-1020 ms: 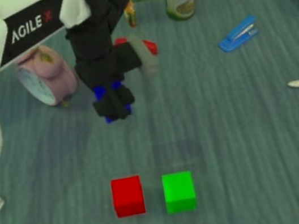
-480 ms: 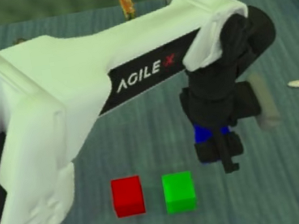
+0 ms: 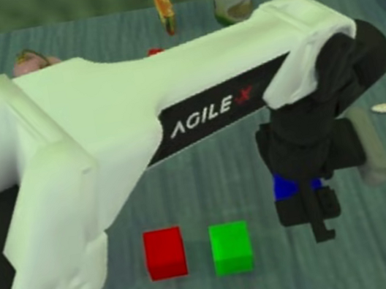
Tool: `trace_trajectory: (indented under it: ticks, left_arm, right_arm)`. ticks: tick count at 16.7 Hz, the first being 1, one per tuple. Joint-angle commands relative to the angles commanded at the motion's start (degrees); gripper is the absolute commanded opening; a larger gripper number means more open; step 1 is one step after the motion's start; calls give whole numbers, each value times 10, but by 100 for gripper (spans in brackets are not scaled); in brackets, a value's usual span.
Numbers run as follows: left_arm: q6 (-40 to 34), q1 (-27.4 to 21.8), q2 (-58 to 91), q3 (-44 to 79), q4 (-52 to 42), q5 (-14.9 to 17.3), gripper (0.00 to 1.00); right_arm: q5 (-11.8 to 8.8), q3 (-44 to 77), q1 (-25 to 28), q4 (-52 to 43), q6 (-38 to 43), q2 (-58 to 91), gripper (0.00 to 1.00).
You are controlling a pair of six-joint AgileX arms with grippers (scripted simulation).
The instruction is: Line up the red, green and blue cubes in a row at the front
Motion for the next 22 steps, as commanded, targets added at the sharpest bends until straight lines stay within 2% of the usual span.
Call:
trace_trajectory:
  ticks: [7,12,22]
  left_arm:
    - [-2,-3,32,-81,117,0,0]
    - [-2,-3,37,-91,130,0,0]
    - [-2,-3,37,-91,130,0,75]
  right_arm:
    - [0,0,0,0,0,0,100]
    - [0,0,0,0,0,0,100]
    - [0,0,0,0,0,0,100]
